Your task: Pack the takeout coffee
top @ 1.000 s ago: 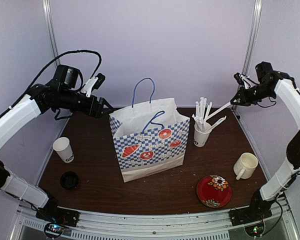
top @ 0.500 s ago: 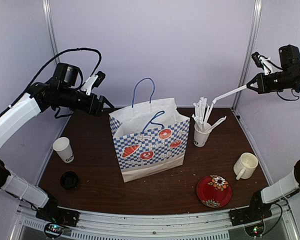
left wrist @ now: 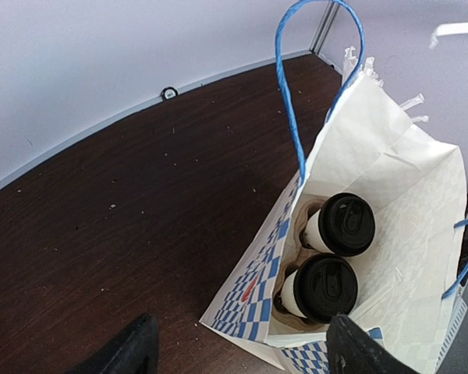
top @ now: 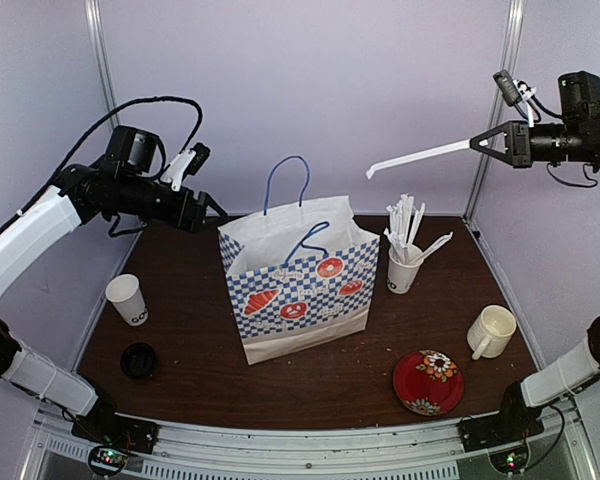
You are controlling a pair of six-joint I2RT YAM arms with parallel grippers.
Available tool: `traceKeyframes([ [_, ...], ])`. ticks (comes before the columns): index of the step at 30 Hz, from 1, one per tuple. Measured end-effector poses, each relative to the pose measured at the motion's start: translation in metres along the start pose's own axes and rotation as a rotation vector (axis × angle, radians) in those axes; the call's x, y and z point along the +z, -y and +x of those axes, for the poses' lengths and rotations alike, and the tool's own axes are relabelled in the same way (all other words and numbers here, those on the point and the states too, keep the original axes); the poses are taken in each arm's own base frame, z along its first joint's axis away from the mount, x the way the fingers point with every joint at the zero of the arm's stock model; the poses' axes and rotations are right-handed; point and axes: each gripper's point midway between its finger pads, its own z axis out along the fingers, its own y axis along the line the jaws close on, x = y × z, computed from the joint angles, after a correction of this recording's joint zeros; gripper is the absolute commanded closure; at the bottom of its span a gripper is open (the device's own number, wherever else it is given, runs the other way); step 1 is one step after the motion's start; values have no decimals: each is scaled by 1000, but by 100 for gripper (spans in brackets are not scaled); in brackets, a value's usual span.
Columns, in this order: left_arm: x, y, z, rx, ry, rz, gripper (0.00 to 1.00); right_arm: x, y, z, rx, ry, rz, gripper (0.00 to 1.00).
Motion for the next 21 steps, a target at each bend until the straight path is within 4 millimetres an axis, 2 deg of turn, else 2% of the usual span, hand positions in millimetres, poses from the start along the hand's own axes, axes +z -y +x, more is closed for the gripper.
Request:
traceKeyframes([
  [5, -2, -1, 3, -3, -10, -9, 23, 27, -61, 1, -99, -50, -245, 100],
  [9, -5, -2, 2, -2, -6, -17, 23, 64, -101, 20, -166, -162, -398, 100],
  [14, -11, -1, 1, 1, 6, -22, 23, 130, -117, 51, -181, -322, -472, 100],
  [19, -20, 1, -2, 7, 26, -25, 23, 183, -131, 68, -204, -405, -507, 100],
  [20, -21, 1, -1, 7, 29, -24, 23, 192, -137, 71, -214, -416, -517, 99],
  [21, -21, 1, 0, 7, 28, -24, 23, 203, -145, 76, -223, -432, -532, 93],
])
